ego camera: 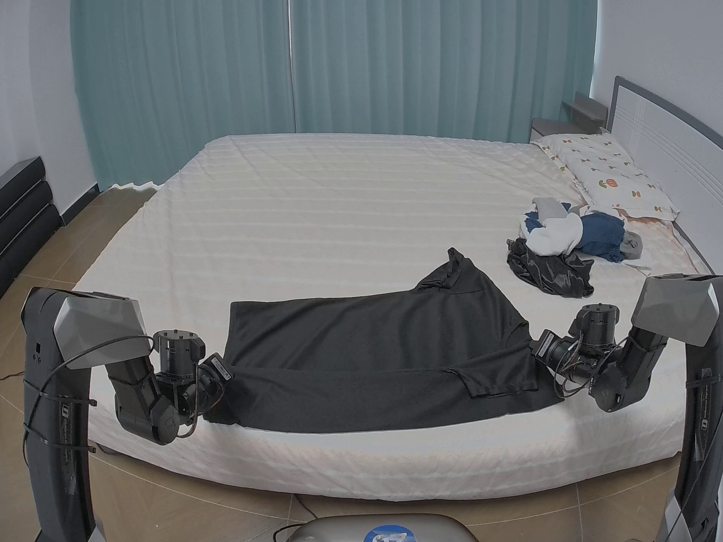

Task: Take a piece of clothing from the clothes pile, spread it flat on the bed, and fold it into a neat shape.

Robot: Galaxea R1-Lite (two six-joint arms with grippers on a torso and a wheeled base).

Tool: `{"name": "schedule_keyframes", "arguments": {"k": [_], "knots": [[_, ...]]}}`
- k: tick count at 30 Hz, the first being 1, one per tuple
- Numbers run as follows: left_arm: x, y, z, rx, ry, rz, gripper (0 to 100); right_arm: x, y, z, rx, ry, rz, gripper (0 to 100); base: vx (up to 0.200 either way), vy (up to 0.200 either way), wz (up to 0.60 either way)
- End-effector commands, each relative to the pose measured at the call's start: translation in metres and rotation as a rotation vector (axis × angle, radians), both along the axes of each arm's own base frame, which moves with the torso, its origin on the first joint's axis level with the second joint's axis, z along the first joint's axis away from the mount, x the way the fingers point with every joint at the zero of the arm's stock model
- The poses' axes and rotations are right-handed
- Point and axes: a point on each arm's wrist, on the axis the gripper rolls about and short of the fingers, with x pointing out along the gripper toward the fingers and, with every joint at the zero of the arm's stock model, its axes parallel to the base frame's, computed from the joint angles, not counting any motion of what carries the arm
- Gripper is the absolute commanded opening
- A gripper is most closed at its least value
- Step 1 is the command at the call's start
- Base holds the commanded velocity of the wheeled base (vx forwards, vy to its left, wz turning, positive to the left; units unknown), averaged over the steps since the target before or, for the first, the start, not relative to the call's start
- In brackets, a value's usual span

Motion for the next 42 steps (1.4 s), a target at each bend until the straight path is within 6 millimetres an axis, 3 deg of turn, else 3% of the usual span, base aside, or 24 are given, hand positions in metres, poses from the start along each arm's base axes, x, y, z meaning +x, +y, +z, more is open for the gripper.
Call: {"name": "schedule_keyframes", "arguments": {"k": [1, 5, 6, 13, 20, 25, 38, 42], "knots": [[0.001, 0.001, 0.002, -0.029, -0.010, 0.021, 0, 0.004, 0.001, -0.011, 0.001, 0.013, 0.002, 0, 0.000, 0.000, 0.00], [0.000, 0.000, 0.002, -0.043, -0.007, 0.025, 0, 0.003, 0.002, -0.017, -0.001, 0.030, 0.005, 0, 0.000, 0.000, 0.00], [0.000, 0.000, 0.002, -0.043, -0.007, 0.025, 100, 0.003, 0.002, -0.017, -0.001, 0.030, 0.005, 100, 0.000, 0.000, 0.00], [-0.003, 0.004, 0.003, -0.075, -0.002, 0.055, 100, 0.003, 0.003, -0.010, 0.093, -0.011, -0.082, 100, 0.000, 0.000, 0.00], [-0.015, 0.010, 0.032, -0.094, -0.045, 0.065, 100, 0.005, -0.010, 0.016, 0.124, -0.082, -0.177, 100, 0.000, 0.000, 0.00], [-0.018, 0.016, 0.056, -0.238, -0.110, 0.147, 100, 0.001, -0.005, 0.028, 0.172, -0.095, -0.184, 100, 0.000, 0.000, 0.00], [-0.019, 0.021, 0.054, -0.292, -0.086, 0.089, 100, -0.001, 0.000, 0.025, 0.170, -0.080, -0.169, 100, 0.185, 0.000, 0.00], [-0.020, 0.021, 0.054, -0.292, -0.083, 0.088, 100, -0.001, 0.003, 0.025, 0.170, -0.076, -0.164, 100, 0.000, 0.000, 0.00]]}}
